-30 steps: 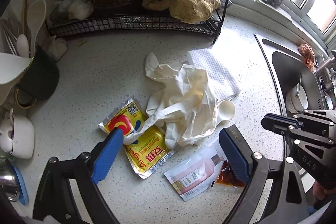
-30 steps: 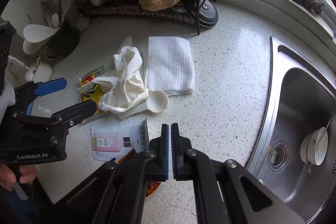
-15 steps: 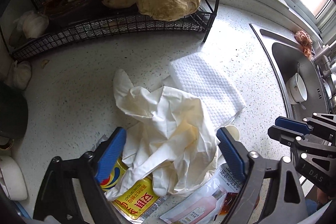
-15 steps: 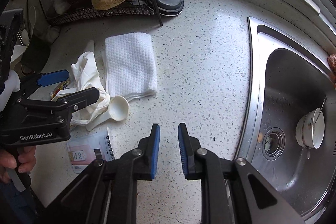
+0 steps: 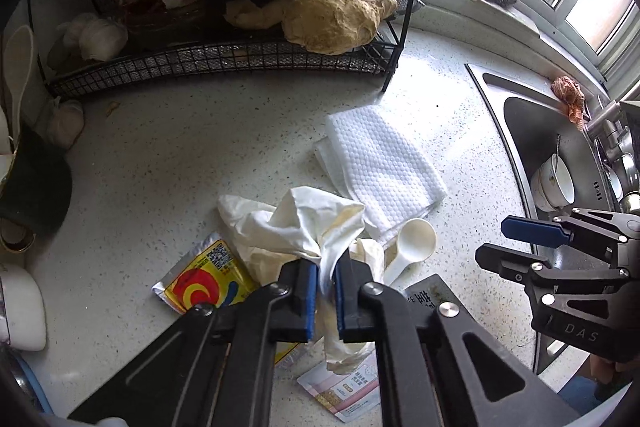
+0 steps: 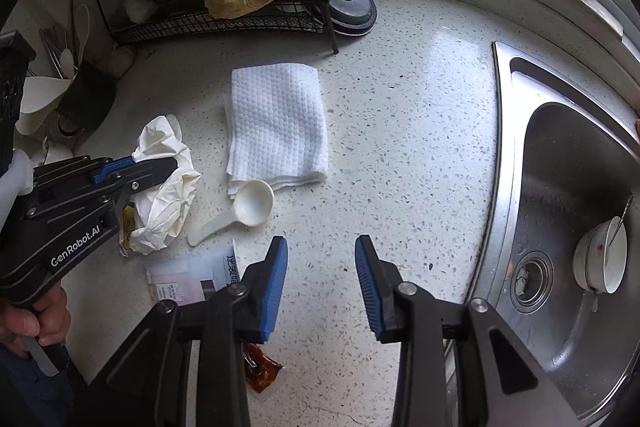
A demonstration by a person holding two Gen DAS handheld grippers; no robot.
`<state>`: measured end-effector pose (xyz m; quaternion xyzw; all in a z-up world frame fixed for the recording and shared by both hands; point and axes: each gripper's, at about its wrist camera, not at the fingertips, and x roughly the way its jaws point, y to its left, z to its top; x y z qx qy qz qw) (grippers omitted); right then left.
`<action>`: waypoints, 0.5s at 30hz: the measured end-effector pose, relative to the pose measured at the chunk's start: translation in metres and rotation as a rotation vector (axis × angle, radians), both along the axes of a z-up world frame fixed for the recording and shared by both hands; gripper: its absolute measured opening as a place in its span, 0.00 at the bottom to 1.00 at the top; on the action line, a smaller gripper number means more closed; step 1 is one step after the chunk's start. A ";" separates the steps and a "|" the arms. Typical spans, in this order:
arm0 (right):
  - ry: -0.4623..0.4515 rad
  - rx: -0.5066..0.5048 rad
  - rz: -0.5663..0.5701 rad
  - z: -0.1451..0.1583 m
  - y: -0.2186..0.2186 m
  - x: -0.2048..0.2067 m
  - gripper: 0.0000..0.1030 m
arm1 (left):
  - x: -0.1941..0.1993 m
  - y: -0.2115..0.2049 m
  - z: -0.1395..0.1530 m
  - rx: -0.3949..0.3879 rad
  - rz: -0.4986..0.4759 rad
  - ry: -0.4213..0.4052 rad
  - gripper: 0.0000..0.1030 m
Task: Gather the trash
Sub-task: 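Grasp the white gloves with the left gripper while the right holds the packets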
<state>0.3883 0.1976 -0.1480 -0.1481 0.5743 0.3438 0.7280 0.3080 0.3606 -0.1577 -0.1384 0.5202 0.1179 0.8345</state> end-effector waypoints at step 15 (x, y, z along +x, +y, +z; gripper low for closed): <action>0.019 0.007 0.198 -0.005 0.042 -0.037 0.66 | -0.063 -0.006 0.006 -0.034 0.145 -0.004 0.04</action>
